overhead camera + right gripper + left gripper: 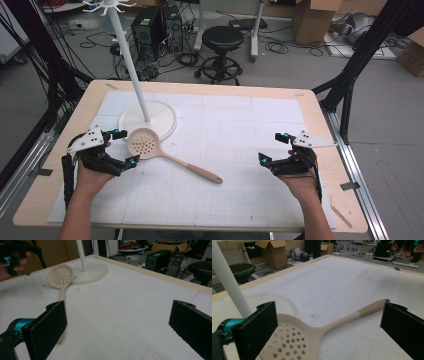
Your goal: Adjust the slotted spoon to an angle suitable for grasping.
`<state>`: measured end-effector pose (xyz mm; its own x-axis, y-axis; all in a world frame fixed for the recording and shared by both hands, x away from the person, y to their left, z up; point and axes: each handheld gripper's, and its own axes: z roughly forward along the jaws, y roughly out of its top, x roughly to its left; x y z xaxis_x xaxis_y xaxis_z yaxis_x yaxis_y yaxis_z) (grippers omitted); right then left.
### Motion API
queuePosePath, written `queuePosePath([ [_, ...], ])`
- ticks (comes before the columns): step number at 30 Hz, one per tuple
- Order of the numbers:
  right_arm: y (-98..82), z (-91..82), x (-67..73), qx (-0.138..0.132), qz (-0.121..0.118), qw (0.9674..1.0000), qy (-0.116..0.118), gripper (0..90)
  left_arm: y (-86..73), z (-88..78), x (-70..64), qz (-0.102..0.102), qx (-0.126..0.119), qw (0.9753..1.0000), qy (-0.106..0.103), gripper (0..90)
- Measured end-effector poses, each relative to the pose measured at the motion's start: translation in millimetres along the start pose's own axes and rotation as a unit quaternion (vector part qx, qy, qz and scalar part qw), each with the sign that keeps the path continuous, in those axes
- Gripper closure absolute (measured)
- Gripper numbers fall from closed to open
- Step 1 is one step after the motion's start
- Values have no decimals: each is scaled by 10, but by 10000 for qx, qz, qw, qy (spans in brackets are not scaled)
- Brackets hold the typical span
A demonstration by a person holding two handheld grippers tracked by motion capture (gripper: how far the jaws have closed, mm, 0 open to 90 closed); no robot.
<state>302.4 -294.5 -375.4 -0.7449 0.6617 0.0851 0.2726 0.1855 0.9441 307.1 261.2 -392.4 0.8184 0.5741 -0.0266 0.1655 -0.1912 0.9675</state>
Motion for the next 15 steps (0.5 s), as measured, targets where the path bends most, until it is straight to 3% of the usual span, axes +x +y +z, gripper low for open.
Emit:
queuePosePath([
  [15,-26,38,14,66,45,10000,46,7,-51,-12,20,-55,-70,9999,-56,17],
])
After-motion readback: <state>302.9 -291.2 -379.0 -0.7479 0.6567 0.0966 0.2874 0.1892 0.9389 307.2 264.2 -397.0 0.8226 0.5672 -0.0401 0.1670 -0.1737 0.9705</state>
